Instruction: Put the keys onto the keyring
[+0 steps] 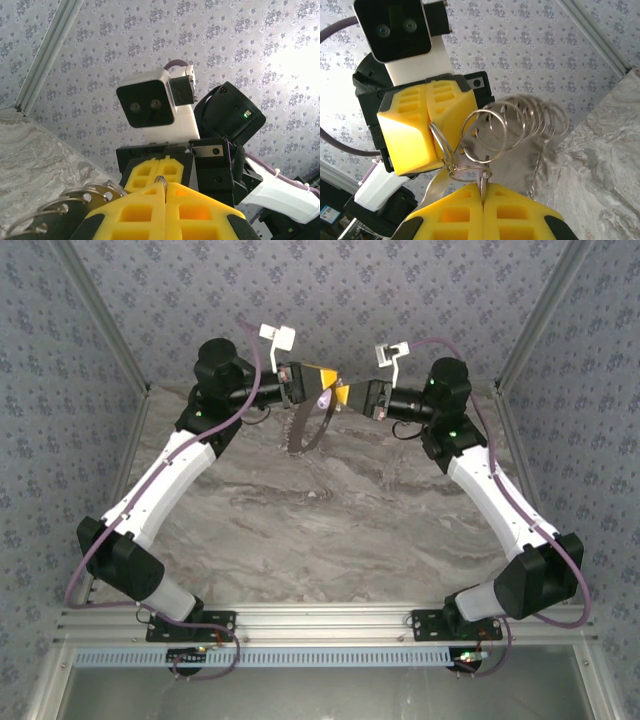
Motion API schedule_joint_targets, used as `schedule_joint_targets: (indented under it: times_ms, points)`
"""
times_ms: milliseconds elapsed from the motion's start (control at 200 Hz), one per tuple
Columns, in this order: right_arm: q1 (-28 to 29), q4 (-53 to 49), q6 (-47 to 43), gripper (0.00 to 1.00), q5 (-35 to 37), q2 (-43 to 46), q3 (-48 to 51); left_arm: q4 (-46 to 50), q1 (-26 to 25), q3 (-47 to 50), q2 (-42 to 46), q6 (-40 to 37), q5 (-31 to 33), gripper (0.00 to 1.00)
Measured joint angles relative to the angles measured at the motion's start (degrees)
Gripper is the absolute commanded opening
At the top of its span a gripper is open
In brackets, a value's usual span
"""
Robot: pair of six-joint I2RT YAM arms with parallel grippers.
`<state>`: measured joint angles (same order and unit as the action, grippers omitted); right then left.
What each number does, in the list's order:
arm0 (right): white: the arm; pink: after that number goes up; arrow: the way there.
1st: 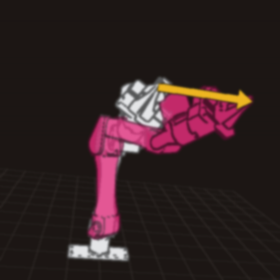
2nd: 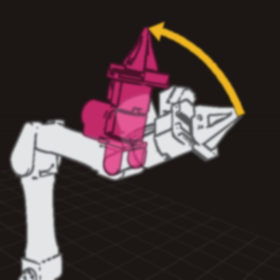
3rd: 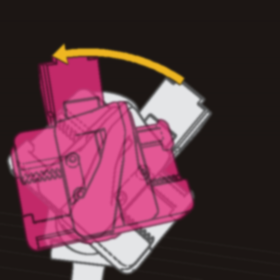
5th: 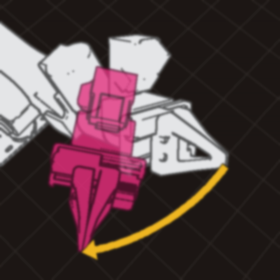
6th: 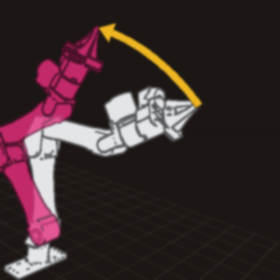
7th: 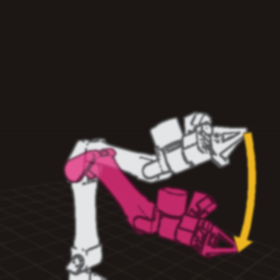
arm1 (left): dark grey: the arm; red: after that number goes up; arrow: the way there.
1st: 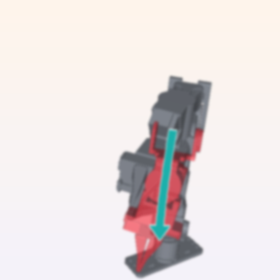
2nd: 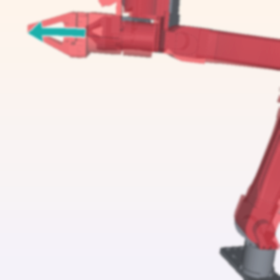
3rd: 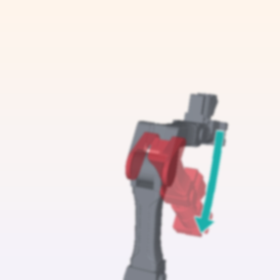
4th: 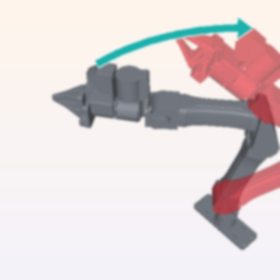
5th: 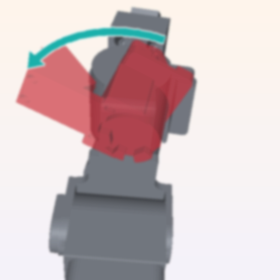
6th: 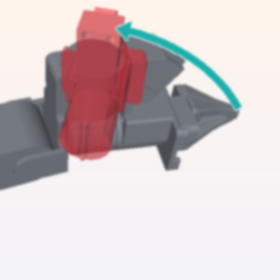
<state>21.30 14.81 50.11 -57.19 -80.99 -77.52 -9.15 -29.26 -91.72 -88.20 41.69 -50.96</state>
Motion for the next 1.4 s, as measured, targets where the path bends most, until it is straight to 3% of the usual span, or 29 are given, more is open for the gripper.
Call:
schedule_joint_targets:
  times_ms: [275,340,375,435,530,849,1114,1399]
  points:
    - [2.05,-2.58,-1.73,0.00,0.15,-0.09,-1.07,-0.02,0.00,0.00,0.02,0.00,0.00,0.00]
    - [2.27,-3.17,-2.10,0.22,-0.07,-0.09,-1.29,0.13,0.00,0.00,0.02,0.00,-0.02,0.00]
    - [2.25,-3.54,-2.36,0.29,-0.26,-0.09,-1.33,0.02,0.00,0.00,0.02,0.00,0.04,0.00]
    - [2.19,-4.66,-3.15,0.36,-0.79,-0.09,-1.22,-0.13,-0.11,0.00,0.02,0.00,0.20,0.00]
    - [0.94,-6.03,-3.58,0.41,-1.57,0.52,-0.15,-0.17,-0.13,0.00,0.02,0.00,0.68,0.00]
    - [-8.70,-7.41,-2.67,0.42,-1.40,7.13,2.80,-1.42,-0.13,0.00,0.02,0.44,0.66,0.00]
    - [-7.91,0.13,2.54,0.43,3.91,7.67,2.80,-2.29,-0.28,0.00,0.02,1.36,0.68,0.00]
    - [-3.48,5.97,5.68,0.42,8.22,3.30,0.90,-3.08,-0.98,0.02,0.02,1.49,0.68,0.00]
